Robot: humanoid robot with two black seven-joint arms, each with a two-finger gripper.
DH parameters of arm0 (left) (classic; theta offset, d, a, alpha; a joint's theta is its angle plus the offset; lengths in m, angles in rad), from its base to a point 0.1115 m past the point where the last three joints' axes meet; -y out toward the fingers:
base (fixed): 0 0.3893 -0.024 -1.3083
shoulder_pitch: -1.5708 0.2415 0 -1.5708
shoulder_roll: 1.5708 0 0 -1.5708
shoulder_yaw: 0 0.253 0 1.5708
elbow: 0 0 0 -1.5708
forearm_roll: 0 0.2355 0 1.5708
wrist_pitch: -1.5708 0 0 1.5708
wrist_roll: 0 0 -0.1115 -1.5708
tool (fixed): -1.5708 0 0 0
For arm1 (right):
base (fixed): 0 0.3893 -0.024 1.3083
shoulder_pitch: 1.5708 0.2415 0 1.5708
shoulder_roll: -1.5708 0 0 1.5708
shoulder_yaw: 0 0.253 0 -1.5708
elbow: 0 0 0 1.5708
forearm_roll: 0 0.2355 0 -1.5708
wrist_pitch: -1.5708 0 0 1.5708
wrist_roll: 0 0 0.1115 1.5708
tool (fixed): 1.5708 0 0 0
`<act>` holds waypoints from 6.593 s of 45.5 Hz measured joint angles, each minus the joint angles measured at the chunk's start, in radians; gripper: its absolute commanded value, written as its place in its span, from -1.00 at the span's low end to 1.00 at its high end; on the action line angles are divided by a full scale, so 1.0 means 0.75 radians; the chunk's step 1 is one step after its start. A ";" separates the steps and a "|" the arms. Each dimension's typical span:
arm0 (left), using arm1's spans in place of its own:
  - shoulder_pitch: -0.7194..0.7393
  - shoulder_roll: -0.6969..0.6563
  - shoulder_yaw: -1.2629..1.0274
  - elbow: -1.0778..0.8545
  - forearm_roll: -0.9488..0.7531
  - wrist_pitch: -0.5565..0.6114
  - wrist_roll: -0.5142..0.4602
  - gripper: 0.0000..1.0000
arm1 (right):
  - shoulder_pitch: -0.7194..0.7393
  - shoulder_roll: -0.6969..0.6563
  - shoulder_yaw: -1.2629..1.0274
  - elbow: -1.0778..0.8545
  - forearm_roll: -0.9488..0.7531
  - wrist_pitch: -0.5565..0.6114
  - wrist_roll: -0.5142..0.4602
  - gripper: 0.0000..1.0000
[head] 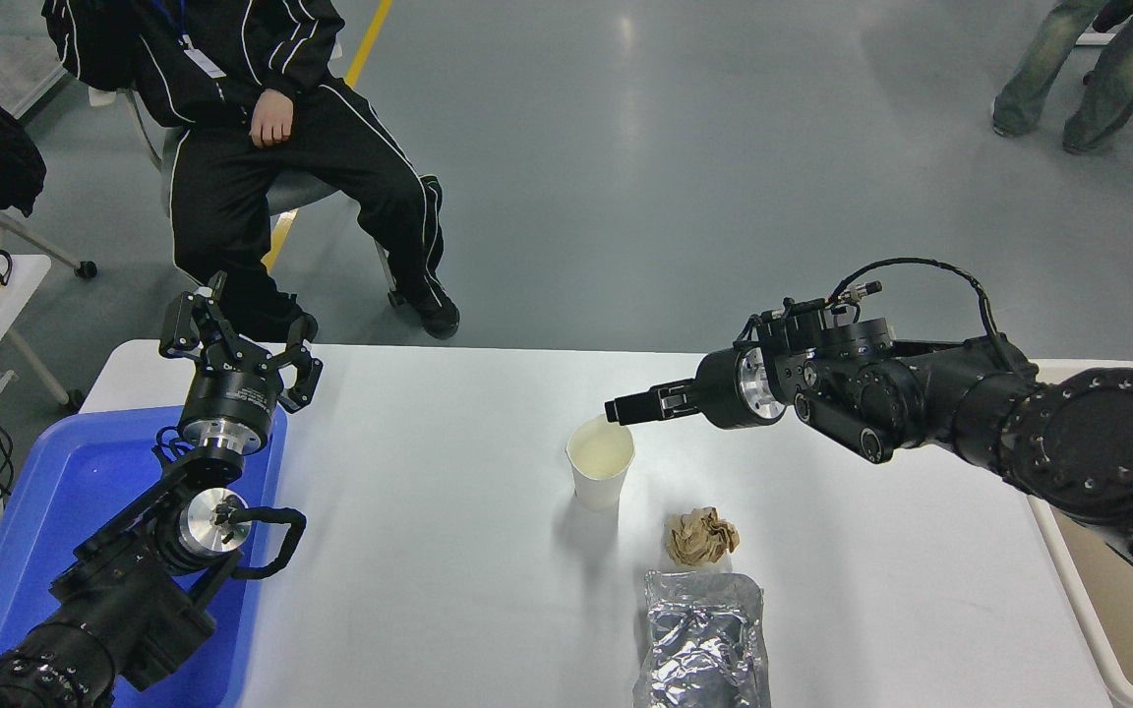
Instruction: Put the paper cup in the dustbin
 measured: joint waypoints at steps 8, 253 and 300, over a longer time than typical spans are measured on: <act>0.000 0.000 0.000 0.000 0.000 0.000 0.000 1.00 | -0.039 0.002 0.038 0.033 -0.005 -0.032 0.000 0.97; 0.000 0.000 0.000 0.000 0.000 0.000 0.000 1.00 | -0.712 -0.609 0.879 -0.620 0.684 -0.348 -0.730 0.97; 0.000 0.000 0.000 0.000 0.000 0.000 0.000 1.00 | -0.610 -0.445 2.067 0.282 0.612 -0.379 -0.548 0.98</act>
